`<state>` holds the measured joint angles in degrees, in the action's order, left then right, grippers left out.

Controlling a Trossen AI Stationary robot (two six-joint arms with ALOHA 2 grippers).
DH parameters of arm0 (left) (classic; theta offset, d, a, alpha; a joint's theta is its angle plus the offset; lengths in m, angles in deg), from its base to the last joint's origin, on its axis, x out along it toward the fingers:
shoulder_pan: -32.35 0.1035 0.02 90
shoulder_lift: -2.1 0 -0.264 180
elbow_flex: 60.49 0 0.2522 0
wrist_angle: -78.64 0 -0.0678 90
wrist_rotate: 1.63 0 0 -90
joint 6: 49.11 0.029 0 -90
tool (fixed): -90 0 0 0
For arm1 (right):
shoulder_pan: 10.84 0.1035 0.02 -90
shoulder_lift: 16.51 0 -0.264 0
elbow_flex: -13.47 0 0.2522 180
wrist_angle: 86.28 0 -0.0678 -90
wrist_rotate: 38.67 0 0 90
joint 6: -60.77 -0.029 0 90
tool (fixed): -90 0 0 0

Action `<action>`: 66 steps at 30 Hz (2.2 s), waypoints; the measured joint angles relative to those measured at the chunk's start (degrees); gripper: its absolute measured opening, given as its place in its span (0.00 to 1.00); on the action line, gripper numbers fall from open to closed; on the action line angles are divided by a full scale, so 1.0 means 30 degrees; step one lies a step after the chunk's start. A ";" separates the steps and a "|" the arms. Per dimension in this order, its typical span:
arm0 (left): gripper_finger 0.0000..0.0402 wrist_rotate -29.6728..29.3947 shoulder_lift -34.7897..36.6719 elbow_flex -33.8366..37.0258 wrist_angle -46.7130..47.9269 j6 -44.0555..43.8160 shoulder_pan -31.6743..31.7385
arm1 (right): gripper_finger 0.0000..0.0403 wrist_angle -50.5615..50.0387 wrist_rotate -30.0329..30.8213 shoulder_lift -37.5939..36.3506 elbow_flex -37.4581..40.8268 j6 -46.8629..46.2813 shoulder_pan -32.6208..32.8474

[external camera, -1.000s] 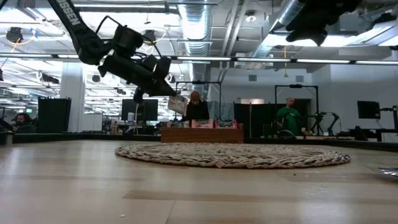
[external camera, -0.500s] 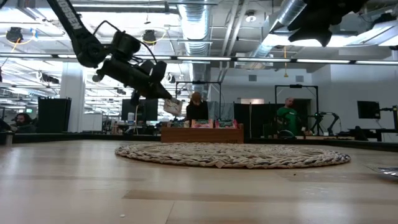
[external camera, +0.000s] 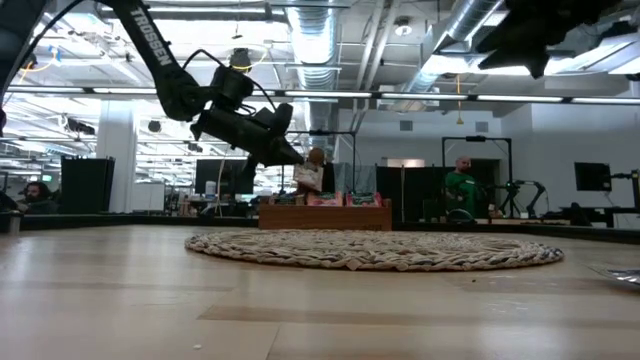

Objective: Pick & Place Tea
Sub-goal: Put the brown tea bag into the left section of the wooden organizer

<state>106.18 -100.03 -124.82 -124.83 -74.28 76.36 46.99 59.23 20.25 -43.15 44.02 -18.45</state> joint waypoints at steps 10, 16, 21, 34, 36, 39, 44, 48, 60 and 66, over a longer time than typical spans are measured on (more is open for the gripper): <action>0.00 0.2018 0.0667 0.0029 0.2822 0.0868 0.0142 | 0.43 0.0583 -0.0047 -0.6633 0.3029 -0.2287 0.0039; 0.00 0.1304 0.2277 0.0015 0.5229 0.2916 0.0677 | 0.42 -0.1175 0.0933 -1.0531 0.3756 -0.3139 -0.0003; 0.00 0.0874 0.2225 0.0553 0.5255 0.3031 0.0710 | 0.42 -0.2352 0.0839 -1.2173 0.3709 -0.4764 -0.0010; 0.00 0.0397 0.2106 0.1749 0.2891 0.3146 0.0857 | 0.42 -0.2126 -0.0304 -1.1816 0.3512 -0.2781 0.0034; 0.00 0.0457 0.1839 0.1749 0.2626 0.3138 0.0860 | 0.42 -0.1798 -0.0288 -1.1825 0.3956 -0.2754 0.0034; 0.00 0.0710 0.1389 0.1756 0.1897 0.2916 0.0828 | 0.42 -0.0826 -0.0146 -1.1834 0.5223 -0.2959 0.0034; 0.00 0.0994 0.1215 0.1756 0.1281 0.2608 0.0835 | 0.43 0.2464 -0.0054 -1.1847 0.7630 -0.2768 0.0019; 0.00 0.0996 0.1213 0.1756 0.1385 0.2674 0.0944 | 0.42 0.2643 0.0399 -1.1854 0.8323 -0.2897 -0.0003; 0.00 0.0323 0.0813 0.1749 0.1653 0.3863 0.1083 | 0.43 0.3169 0.0408 -1.1876 0.8331 -0.2899 -0.0003; 0.00 0.0331 -0.0156 0.1756 0.0841 0.3155 0.1075 | 0.42 0.3434 0.0396 -1.1876 0.8331 -0.2906 -0.0003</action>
<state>107.17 -100.50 -119.55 -122.31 -64.81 79.59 57.29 60.42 -15.38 -18.16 35.30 -18.46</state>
